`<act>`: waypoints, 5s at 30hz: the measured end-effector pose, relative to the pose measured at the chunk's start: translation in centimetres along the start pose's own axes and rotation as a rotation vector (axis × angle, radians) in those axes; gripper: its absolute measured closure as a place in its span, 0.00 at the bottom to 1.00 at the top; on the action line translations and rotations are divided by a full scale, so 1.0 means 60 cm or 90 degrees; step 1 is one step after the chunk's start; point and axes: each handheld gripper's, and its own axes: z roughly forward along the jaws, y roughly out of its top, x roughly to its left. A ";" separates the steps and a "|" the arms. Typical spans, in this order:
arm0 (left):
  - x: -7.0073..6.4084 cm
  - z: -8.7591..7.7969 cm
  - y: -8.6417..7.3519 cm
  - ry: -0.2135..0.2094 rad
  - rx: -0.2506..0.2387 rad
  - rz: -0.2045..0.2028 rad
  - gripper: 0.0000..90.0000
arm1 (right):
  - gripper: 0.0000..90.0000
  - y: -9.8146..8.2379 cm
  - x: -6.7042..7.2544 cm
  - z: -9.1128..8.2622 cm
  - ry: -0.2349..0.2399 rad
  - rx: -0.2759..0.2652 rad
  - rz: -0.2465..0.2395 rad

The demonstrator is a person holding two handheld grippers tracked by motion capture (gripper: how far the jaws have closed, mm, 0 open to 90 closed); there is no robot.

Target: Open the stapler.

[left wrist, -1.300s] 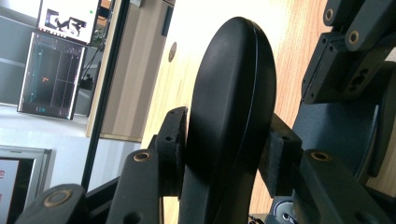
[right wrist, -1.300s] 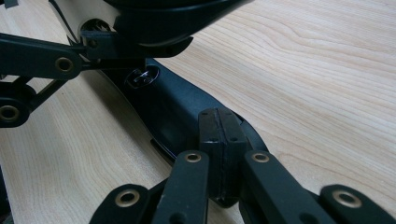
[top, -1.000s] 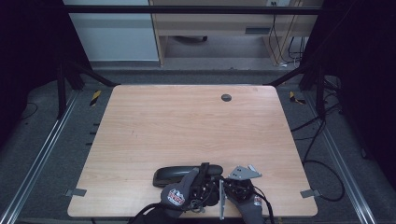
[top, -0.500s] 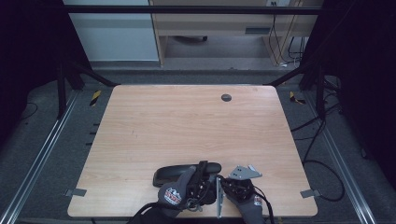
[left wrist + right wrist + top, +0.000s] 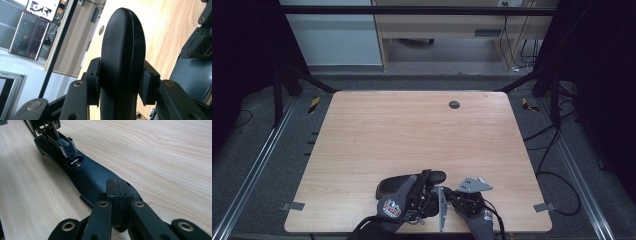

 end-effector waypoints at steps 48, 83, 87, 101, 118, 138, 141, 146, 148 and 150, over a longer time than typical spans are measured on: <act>0.080 -0.044 -0.043 0.018 -0.046 -0.146 0.66 | 1.00 0.000 0.001 0.000 -0.001 0.000 -0.006; 0.110 -0.066 -0.074 0.041 -0.059 -0.217 0.65 | 1.00 0.000 0.002 0.000 0.001 0.002 -0.010; 0.110 -0.068 -0.076 0.044 -0.059 -0.220 0.65 | 1.00 0.000 0.002 0.000 0.002 0.002 -0.009; 0.121 -0.077 -0.091 0.054 -0.062 -0.244 0.65 | 1.00 0.000 0.002 0.000 0.005 0.002 -0.009; 0.138 -0.089 -0.119 0.066 -0.069 -0.290 0.64 | 1.00 0.000 0.003 0.001 0.005 0.003 -0.012; 0.151 -0.100 -0.146 0.073 -0.072 -0.323 0.63 | 1.00 0.001 0.004 0.001 0.007 0.003 -0.012; 0.153 -0.101 -0.151 0.073 -0.071 -0.328 0.63 | 1.00 0.001 0.005 0.001 0.007 0.003 -0.012; 0.155 -0.103 -0.157 0.076 -0.072 -0.338 0.63 | 1.00 0.001 0.005 0.001 0.008 0.003 -0.013; 0.156 -0.104 -0.159 0.077 -0.072 -0.340 0.63 | 1.00 0.001 0.005 0.002 0.008 0.003 -0.014; 0.157 -0.104 -0.161 0.077 -0.073 -0.342 0.63 | 1.00 0.001 0.005 0.002 0.008 0.003 -0.014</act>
